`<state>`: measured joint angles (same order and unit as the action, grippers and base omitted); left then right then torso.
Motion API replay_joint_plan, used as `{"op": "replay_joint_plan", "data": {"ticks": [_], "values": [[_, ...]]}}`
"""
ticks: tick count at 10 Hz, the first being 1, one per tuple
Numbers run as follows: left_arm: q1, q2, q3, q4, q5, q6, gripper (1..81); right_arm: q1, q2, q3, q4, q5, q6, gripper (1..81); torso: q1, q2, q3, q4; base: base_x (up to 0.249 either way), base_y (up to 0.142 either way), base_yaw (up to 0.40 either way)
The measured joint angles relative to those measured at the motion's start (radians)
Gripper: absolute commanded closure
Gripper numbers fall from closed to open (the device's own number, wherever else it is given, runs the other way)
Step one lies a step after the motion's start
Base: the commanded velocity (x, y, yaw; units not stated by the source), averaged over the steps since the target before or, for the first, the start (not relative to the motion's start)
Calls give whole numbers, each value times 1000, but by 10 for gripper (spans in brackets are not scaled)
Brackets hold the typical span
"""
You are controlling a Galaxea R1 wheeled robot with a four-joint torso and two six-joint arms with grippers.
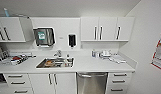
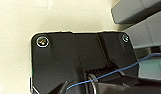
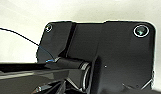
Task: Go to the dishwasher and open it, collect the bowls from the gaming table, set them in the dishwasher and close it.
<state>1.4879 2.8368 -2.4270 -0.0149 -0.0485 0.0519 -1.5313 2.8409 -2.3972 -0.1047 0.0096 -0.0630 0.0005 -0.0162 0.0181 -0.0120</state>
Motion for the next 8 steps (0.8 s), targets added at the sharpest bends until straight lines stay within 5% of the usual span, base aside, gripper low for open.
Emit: {"op": "replay_joint_plan", "data": {"ticks": [8], "values": [[8,-6,0,0,4,0,10,-3,2,-1,0,-3,0,10,-1,0,0,0,76,8,0]]}}
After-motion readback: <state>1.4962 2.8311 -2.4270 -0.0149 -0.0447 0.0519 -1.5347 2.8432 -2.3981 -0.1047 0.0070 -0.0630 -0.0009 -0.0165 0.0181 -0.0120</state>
